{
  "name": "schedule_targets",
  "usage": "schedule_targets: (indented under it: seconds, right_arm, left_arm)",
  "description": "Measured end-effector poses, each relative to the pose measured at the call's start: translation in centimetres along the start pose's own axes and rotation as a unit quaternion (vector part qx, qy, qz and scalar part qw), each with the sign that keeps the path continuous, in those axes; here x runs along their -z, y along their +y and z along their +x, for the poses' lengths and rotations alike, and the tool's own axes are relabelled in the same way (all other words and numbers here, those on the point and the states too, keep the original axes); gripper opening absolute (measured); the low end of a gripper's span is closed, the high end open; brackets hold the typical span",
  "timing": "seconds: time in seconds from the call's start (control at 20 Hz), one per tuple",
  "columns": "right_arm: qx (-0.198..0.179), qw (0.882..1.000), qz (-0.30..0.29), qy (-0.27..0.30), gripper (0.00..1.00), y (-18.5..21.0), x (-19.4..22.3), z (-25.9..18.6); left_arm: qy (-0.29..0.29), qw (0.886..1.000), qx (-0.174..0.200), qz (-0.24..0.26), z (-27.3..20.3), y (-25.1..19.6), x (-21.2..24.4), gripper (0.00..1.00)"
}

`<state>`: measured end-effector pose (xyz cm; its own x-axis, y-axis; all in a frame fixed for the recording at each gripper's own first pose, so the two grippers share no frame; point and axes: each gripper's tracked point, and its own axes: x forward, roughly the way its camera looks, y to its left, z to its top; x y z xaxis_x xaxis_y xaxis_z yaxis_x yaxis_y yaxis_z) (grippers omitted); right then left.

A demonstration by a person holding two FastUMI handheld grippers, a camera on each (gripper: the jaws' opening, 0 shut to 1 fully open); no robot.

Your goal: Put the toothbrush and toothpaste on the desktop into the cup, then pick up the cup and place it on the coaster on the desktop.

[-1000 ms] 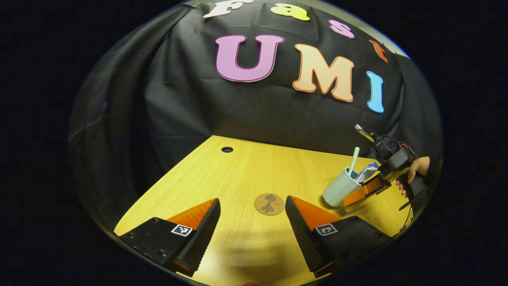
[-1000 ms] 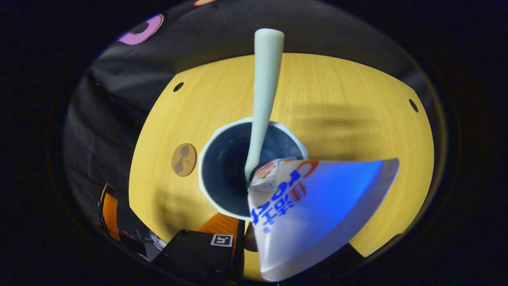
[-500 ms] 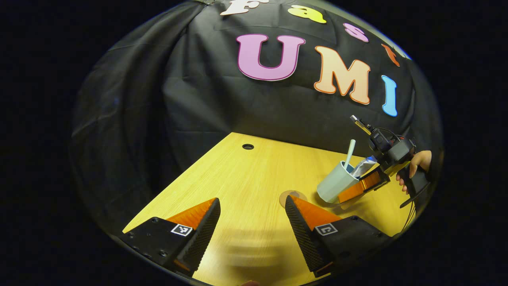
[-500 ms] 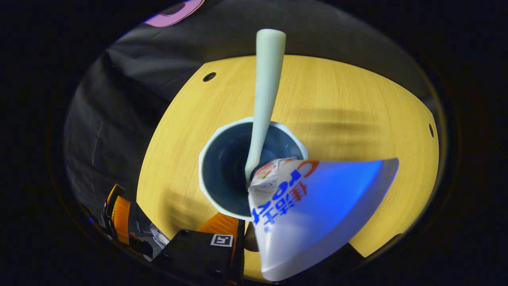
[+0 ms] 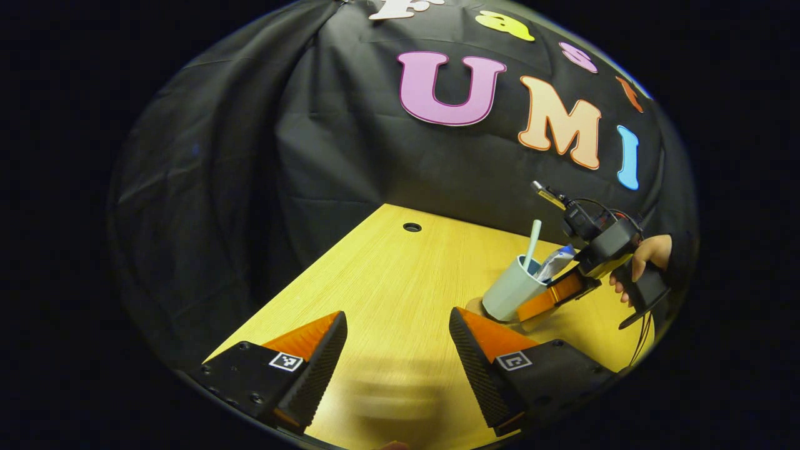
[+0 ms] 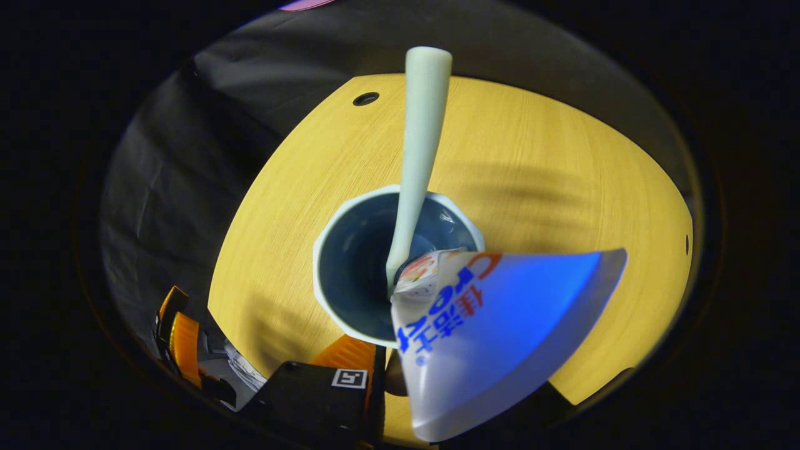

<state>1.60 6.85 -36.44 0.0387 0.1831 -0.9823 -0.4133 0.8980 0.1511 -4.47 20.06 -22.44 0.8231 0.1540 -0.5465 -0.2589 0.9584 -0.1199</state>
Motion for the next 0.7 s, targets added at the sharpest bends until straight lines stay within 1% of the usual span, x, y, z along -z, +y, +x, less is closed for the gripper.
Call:
schedule_targets:
  seconds: [0.25, 0.3, 0.4, 0.5, 0.65, 0.7]
  right_arm:
    - [0.018, 1.000, -0.006, 0.004, 0.24, 0.1, 0.1, 0.0]
    - [0.013, 1.000, -0.008, -0.001, 0.26, 0.5, 0.2, -0.4]
    - [0.000, 1.000, -0.013, -0.014, 0.27, 1.2, 0.2, -1.8]
    - [-0.003, 0.999, -0.024, -0.027, 0.55, 1.0, -0.3, -2.8]
    - [0.003, 0.998, -0.048, -0.050, 1.00, 0.7, -0.4, -4.1]
    - [0.003, 0.997, -0.053, -0.064, 0.99, 0.7, -0.2, -4.8]
  left_arm:
    - [0.005, 1.000, 0.002, -0.003, 0.4, 0.2, 0.2, 0.95]
    - [0.005, 1.000, 0.004, 0.000, 0.6, 0.1, 0.2, 0.95]
    - [0.003, 1.000, 0.008, 0.003, 0.8, -0.4, -0.1, 0.95]
    - [0.002, 1.000, 0.015, 0.009, 0.9, -1.3, -0.3, 0.95]
    - [-0.002, 0.999, 0.030, 0.014, 1.1, -3.2, -0.9, 0.96]
    - [-0.003, 0.999, 0.037, 0.018, 1.1, -4.2, -1.1, 0.95]
